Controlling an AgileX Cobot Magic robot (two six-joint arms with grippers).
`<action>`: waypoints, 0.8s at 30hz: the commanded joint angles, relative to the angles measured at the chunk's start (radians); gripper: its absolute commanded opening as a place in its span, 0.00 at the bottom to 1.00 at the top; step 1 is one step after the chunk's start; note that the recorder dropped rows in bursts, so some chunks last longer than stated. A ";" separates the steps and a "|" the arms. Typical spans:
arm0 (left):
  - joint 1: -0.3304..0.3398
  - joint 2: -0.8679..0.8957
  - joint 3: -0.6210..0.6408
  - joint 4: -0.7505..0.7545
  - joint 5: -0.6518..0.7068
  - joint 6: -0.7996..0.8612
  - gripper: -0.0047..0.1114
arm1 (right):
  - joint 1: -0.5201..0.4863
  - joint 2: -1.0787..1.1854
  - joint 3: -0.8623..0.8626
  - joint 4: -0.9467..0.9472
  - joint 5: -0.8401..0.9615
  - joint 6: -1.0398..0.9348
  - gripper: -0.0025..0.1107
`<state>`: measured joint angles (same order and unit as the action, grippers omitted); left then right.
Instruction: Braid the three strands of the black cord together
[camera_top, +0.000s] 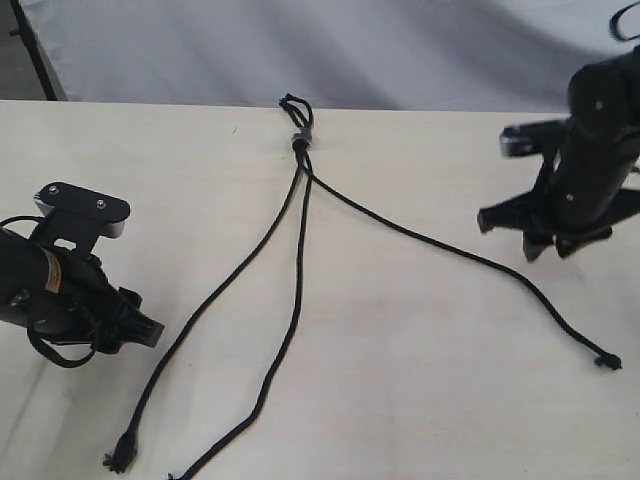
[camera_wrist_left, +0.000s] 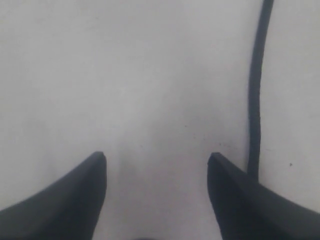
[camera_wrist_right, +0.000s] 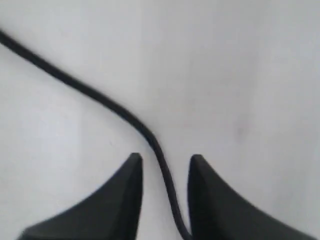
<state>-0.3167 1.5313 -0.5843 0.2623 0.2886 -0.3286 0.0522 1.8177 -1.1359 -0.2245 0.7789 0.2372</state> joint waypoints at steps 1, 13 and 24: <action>-0.003 -0.007 0.007 -0.014 -0.009 -0.005 0.53 | 0.000 -0.208 0.069 0.004 -0.202 0.064 0.02; -0.343 0.000 -0.068 -0.073 -0.054 0.010 0.53 | 0.000 -0.532 0.296 -0.013 -0.600 0.088 0.02; -0.429 0.224 -0.239 -0.095 0.060 0.010 0.53 | 0.000 -0.480 0.299 -0.013 -0.605 0.077 0.02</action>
<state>-0.7400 1.7090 -0.8061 0.1782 0.3330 -0.3197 0.0522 1.3242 -0.8404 -0.2243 0.1880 0.3183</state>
